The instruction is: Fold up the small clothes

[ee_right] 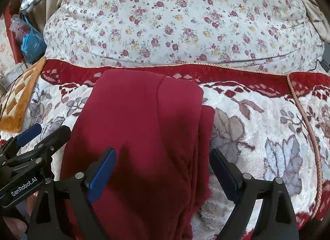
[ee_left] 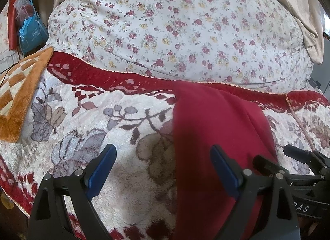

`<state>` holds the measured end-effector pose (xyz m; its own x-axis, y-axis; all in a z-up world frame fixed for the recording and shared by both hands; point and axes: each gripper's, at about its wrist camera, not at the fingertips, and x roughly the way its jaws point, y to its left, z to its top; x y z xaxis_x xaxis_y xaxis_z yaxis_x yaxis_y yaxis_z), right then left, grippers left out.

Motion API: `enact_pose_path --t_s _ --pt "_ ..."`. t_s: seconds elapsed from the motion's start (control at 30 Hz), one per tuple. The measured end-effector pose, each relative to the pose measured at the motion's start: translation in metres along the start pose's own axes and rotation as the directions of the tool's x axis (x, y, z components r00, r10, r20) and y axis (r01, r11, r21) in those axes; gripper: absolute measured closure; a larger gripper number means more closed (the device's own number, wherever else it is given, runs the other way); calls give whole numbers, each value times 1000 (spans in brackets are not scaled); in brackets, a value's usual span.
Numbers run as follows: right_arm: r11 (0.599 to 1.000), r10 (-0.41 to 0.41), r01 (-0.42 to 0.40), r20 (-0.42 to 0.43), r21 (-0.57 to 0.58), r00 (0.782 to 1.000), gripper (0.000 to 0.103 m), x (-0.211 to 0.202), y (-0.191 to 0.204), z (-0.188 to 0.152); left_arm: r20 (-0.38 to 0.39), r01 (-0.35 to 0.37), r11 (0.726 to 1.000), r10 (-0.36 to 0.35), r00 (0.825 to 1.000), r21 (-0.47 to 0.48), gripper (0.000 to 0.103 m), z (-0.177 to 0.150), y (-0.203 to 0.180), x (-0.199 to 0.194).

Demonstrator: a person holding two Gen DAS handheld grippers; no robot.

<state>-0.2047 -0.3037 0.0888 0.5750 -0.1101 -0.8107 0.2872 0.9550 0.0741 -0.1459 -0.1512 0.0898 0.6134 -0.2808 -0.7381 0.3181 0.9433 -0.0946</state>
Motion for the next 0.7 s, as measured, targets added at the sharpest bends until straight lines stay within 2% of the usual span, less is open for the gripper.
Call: enact_pose_path --t_s 0.7 --pt "1000 0 0 -6 6 1000 9 2 2 0 -14 -6 1000 6 1000 -5 12 1 2 3"
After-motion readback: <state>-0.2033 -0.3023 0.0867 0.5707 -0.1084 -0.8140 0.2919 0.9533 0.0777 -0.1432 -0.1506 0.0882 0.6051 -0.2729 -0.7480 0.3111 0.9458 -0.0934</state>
